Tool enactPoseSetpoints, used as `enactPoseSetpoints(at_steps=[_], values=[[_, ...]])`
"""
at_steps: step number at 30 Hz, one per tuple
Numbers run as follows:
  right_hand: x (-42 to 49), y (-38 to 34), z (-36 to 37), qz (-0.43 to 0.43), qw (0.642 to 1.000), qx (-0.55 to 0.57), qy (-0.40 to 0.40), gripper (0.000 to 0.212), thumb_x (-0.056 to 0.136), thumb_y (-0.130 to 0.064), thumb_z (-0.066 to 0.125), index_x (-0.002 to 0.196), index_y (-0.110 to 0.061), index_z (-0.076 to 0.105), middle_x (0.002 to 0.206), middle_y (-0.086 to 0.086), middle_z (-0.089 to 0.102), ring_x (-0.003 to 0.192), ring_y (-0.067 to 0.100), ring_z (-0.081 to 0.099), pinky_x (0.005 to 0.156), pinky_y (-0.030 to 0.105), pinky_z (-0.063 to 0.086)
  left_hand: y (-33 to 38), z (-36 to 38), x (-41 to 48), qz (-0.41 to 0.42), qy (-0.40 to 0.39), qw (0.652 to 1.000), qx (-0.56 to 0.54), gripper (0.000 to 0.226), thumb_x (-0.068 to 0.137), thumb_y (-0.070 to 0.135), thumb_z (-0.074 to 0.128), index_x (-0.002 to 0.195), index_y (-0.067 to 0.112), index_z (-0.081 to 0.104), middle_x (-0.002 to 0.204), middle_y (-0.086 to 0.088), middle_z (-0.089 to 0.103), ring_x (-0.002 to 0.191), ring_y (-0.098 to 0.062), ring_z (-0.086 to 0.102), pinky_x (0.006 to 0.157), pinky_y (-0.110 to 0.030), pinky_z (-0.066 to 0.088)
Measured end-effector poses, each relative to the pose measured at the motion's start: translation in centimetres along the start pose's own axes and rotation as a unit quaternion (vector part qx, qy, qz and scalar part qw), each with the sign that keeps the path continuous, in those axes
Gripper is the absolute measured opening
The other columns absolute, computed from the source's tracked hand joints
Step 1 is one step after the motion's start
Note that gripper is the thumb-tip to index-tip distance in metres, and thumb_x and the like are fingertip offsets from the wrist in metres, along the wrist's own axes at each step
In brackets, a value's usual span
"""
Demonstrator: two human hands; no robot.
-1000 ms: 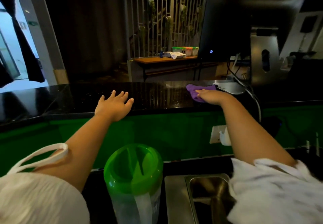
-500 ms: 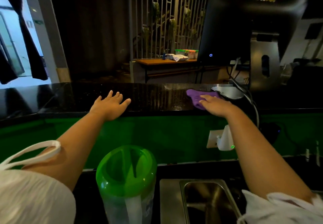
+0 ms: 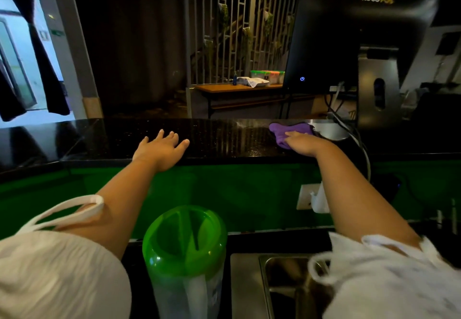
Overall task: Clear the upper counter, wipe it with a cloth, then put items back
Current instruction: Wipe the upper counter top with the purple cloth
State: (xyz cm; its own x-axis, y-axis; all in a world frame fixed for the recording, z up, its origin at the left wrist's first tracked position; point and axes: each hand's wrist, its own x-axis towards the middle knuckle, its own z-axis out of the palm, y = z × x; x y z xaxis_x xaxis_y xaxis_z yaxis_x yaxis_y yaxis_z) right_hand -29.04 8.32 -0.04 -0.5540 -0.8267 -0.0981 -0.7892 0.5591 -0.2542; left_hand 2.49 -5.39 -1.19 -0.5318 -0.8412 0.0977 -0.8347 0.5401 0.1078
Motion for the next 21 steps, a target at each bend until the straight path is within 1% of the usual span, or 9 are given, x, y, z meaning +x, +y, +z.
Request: enactPoseSetpoints(at_steps=[3, 7, 11, 12, 14, 16, 18, 19, 21], values=[[-0.9, 1.6, 0.6, 0.002, 1.0, -0.011, 0.022, 0.053, 0.102, -0.039, 0.02, 0.152, -0.021, 0.016, 0.16, 0.002, 0.006, 0.147, 0.026, 0.007, 0.12, 0.04, 0.006, 0.0, 0.3, 0.0, 0.004, 0.011, 1.0, 0.007, 0.064, 0.097, 0.053, 0.008, 0.151, 0.019, 0.014, 0.159, 0.002, 0.008, 0.148, -0.016, -0.002, 0.118, -0.045, 0.003], [-0.2, 0.7, -0.1, 0.01, 1.0, -0.008, 0.009, 0.054, 0.103, -0.038, 0.017, 0.152, -0.017, 0.011, 0.16, 0.004, 0.003, 0.147, 0.027, 0.005, 0.119, 0.036, 0.005, -0.1, 0.3, 0.2, 0.001, 0.011, 1.0, 0.002, 0.063, 0.098, 0.052, 0.01, 0.151, 0.019, 0.014, 0.159, 0.003, 0.009, 0.148, -0.017, -0.001, 0.119, -0.045, 0.004], [0.2, -0.2, 0.2, 0.029, 0.997, -0.012, 0.068, 0.055, 0.103, -0.04, 0.021, 0.152, -0.028, 0.0, 0.161, 0.002, -0.005, 0.147, 0.029, -0.004, 0.118, 0.049, 0.007, -0.2, 0.2, 0.3, 0.0, -0.011, 1.0, -0.005, 0.062, 0.098, 0.05, 0.013, 0.151, 0.018, 0.013, 0.159, 0.002, 0.007, 0.148, -0.017, 0.001, 0.118, -0.045, 0.005], [0.0, -0.1, 0.5, 0.019, 0.996, -0.022, 0.09, 0.054, 0.103, -0.039, 0.022, 0.152, -0.028, 0.004, 0.161, 0.001, -0.004, 0.147, 0.029, -0.003, 0.116, 0.049, 0.009, -0.1, -0.3, 0.4, 0.0, -0.028, 1.0, -0.003, 0.061, 0.099, 0.05, 0.013, 0.151, 0.018, 0.012, 0.16, 0.0, 0.006, 0.148, -0.018, 0.002, 0.119, -0.045, 0.005], [-0.4, 0.3, 0.9, -0.011, 0.993, -0.042, 0.112, 0.047, 0.103, -0.036, 0.023, 0.149, -0.029, 0.022, 0.16, 0.001, 0.009, 0.146, 0.029, 0.01, 0.114, 0.047, 0.014, 0.0, -1.4, 1.0, 0.003, -0.072, 0.997, 0.009, 0.059, 0.099, 0.048, 0.009, 0.152, 0.02, 0.01, 0.16, -0.002, 0.007, 0.148, -0.019, 0.004, 0.119, -0.047, 0.001], [0.1, 0.7, 1.0, -0.029, 0.994, -0.045, 0.091, 0.047, 0.103, -0.034, 0.02, 0.148, -0.026, 0.027, 0.158, 0.001, 0.018, 0.144, 0.027, 0.02, 0.116, 0.044, 0.017, 0.0, -2.1, 1.8, 0.013, -0.09, 0.996, 0.019, 0.055, 0.1, 0.044, 0.005, 0.152, 0.024, 0.008, 0.159, -0.003, 0.008, 0.148, -0.021, 0.004, 0.118, -0.047, -0.002], [1.0, 0.3, 0.7, -0.023, 0.998, -0.036, 0.047, 0.049, 0.104, -0.032, 0.015, 0.151, -0.02, 0.019, 0.16, 0.003, 0.011, 0.147, 0.025, 0.013, 0.12, 0.041, 0.009, -0.1, -1.4, 2.4, 0.026, -0.061, 0.998, 0.024, 0.055, 0.1, 0.042, 0.005, 0.152, 0.022, 0.008, 0.16, -0.005, 0.006, 0.148, -0.022, 0.002, 0.118, -0.049, -0.001], [1.7, -0.2, 0.5, -0.014, 0.999, -0.046, 0.026, 0.049, 0.105, -0.029, 0.012, 0.152, -0.016, 0.014, 0.16, 0.004, 0.006, 0.148, 0.024, 0.007, 0.12, 0.039, 0.004, -0.1, -0.8, 2.6, 0.022, -0.041, 0.999, 0.005, 0.057, 0.1, 0.043, 0.007, 0.152, 0.019, 0.008, 0.16, -0.005, 0.005, 0.148, -0.021, 0.0, 0.118, -0.048, 0.001], [3.7, -1.2, -0.3, 0.016, 0.998, -0.06, -0.007, 0.049, 0.105, -0.023, 0.008, 0.152, -0.009, 0.005, 0.16, 0.007, -0.001, 0.148, 0.023, 0.003, 0.119, 0.035, 0.003, -0.1, 0.1, 3.0, -0.001, 0.0, 0.998, -0.059, 0.065, 0.098, 0.05, 0.012, 0.152, 0.014, 0.007, 0.16, -0.004, 0.002, 0.148, -0.019, -0.002, 0.119, -0.045, 0.002]])
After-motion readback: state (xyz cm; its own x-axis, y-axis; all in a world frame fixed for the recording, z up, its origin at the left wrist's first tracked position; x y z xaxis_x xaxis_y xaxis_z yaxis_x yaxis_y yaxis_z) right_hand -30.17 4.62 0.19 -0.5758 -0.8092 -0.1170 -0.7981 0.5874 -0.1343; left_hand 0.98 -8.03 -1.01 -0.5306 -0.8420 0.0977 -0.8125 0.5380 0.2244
